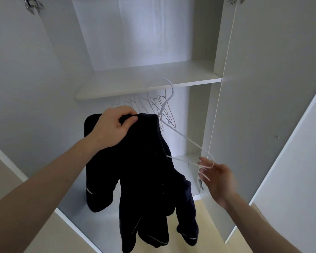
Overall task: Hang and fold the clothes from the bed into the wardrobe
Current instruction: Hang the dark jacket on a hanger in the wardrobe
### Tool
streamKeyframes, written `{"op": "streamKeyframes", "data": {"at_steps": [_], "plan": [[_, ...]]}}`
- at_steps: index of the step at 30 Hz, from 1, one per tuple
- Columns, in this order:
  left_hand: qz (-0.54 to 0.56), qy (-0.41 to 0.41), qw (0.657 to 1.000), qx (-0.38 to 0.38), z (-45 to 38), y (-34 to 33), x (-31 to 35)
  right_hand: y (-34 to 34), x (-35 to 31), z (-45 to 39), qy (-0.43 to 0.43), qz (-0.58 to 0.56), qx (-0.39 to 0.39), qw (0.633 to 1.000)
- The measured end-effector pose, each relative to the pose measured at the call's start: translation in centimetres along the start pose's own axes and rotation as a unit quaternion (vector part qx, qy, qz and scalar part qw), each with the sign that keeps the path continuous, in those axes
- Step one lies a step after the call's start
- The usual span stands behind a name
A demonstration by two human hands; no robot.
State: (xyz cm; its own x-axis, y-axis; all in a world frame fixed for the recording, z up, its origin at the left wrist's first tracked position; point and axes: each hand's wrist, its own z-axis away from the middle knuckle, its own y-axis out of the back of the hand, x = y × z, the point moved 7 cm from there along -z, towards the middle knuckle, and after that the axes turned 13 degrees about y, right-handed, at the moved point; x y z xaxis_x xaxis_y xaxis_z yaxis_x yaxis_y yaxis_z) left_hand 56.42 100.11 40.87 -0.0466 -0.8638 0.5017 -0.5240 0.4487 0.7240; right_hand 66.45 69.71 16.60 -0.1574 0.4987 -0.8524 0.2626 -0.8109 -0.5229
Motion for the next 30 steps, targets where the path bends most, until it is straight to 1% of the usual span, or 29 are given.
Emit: {"op": "streamKeyframes", "data": {"at_steps": [2,4,6,8,10,16,18,19,21,22,23,25,28,30], "plan": [[0.004,-0.008,1.0,0.023,-0.4,0.7,0.8,0.5,2.1,0.6,-0.041,0.093,-0.015,0.995],[0.009,-0.007,0.999,0.032,-0.8,1.3,1.3,-0.7,3.1,0.8,-0.025,0.198,-0.079,0.977],[0.014,-0.007,0.999,0.04,-1.1,1.9,1.9,-3.1,3.2,0.6,0.01,0.267,-0.156,0.951],[0.016,-0.006,0.999,0.047,-1.2,2.4,2.3,-5.2,3.4,0.2,0.035,0.303,-0.202,0.931],[0.015,0.004,0.999,0.049,-1.3,2.8,2.3,-6.4,4.0,-0.3,0.05,0.336,-0.226,0.913],[0.026,0.027,0.997,0.062,-1.1,4.1,0.4,-6.5,4.1,-0.6,0.081,0.413,-0.265,0.868],[0.014,0.034,0.997,0.067,-1.0,4.5,-0.8,-5.1,2.6,-1.3,0.119,0.469,-0.258,0.836],[0.004,0.037,0.997,0.067,-0.8,4.6,-1.5,-4.1,1.5,-1.9,0.147,0.507,-0.245,0.813],[-0.02,0.038,0.997,0.062,-0.3,4.5,-2.6,-1.7,-1.1,-3.2,0.189,0.582,-0.204,0.764],[-0.038,0.039,0.997,0.057,0.1,4.3,-3.1,-0.6,-2.4,-3.8,0.198,0.609,-0.179,0.747],[-0.059,0.039,0.996,0.047,0.4,3.9,-3.5,0.2,-3.6,-4.5,0.202,0.625,-0.158,0.737],[-0.102,0.029,0.994,0.023,0.9,3.0,-4.1,1.0,-5.7,-5.5,0.206,0.629,-0.127,0.739],[-0.133,0.024,0.991,-0.002,1.6,2.0,-4.6,0.1,-8.6,-6.2,0.212,0.588,-0.083,0.776],[-0.16,0.023,0.987,-0.018,2.1,0.9,-4.9,-1.6,-10.6,-6.4,0.231,0.562,-0.05,0.793]]}}
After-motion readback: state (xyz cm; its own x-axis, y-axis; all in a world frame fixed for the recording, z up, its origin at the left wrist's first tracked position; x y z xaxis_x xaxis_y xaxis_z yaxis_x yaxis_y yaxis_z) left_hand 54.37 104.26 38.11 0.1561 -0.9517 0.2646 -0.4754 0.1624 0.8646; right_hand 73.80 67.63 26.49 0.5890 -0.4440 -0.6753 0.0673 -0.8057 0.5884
